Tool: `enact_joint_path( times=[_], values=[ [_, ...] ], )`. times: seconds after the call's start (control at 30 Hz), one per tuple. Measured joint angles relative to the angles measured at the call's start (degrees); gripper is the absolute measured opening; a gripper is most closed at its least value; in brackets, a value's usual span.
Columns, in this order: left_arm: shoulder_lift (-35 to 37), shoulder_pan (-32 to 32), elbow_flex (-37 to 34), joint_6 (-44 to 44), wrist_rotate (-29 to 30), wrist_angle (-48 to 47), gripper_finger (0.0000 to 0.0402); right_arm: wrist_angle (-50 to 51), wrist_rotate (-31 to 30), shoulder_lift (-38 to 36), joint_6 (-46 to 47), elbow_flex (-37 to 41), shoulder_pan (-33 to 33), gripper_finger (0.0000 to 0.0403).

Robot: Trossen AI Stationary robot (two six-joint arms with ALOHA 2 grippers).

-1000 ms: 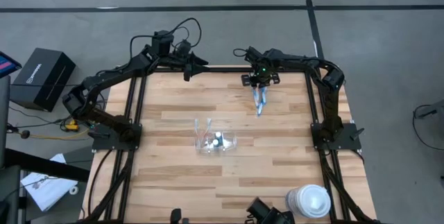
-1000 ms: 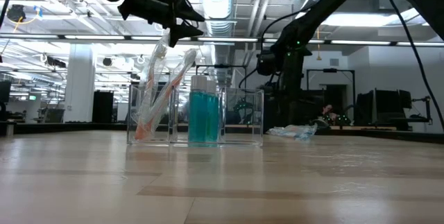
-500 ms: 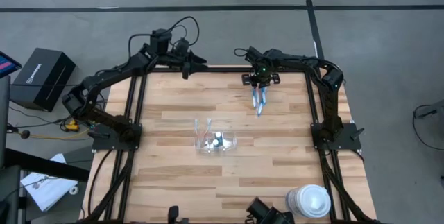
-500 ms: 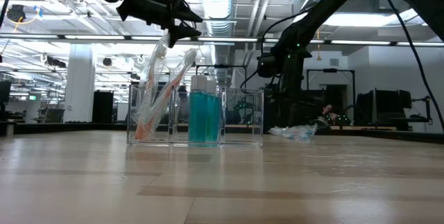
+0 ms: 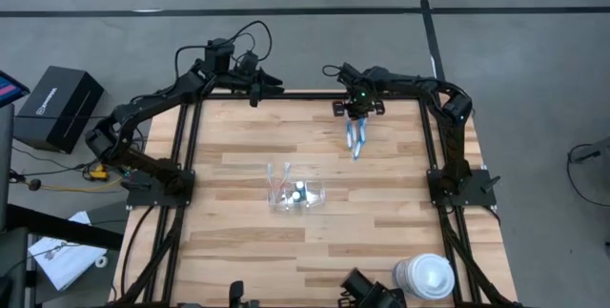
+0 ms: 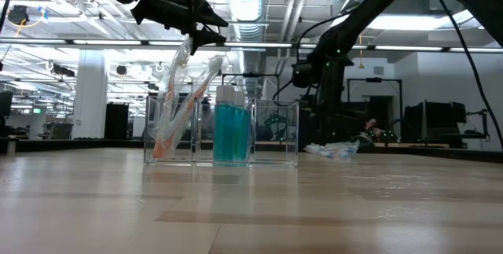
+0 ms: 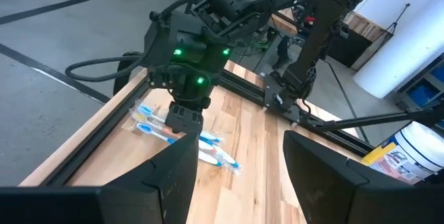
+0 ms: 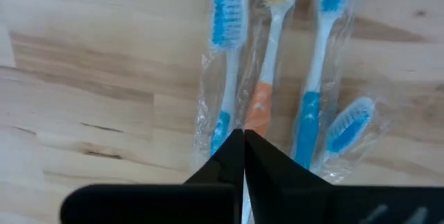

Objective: Pick & Place toothbrushing station
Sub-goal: Put the orange toothbrush into the transparent organizer

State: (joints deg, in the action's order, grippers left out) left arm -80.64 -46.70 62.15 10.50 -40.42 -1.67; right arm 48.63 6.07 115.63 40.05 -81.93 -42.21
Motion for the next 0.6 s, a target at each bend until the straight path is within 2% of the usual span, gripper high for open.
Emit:
enact_joint_path(
  times=[0.1, 0.2, 0.3, 0.5, 0.6],
  values=[
    [0.0, 0.0, 0.0, 0.0, 0.02, 0.0, 0.0206, 0.03, 0.09, 0.0, -0.31, 0.0, -0.46, 0.0003],
    [0.0, 0.0, 0.0, 0.0, 0.02, 0.0, 0.0206, 0.21, 2.64, -0.2, -1.47, 0.0, -0.87, 0.001],
    [0.0, 0.0, 0.0, 0.0, 0.02, 0.0, 0.0206, 0.18, 5.0, -0.26, -2.53, 0.0, -1.47, 0.0043],
    [0.0, 0.0, 0.0, 0.0, 0.04, -0.01, 0.0206, 0.8, 2.89, -0.26, -1.99, 0.0, -1.32, 0.0133],
    [0.0, 0.0, 0.0, 0.0, 0.04, -0.02, 0.0206, 1.45, 1.99, -0.17, -1.88, 0.0, -1.32, 0.0149]
  ],
)
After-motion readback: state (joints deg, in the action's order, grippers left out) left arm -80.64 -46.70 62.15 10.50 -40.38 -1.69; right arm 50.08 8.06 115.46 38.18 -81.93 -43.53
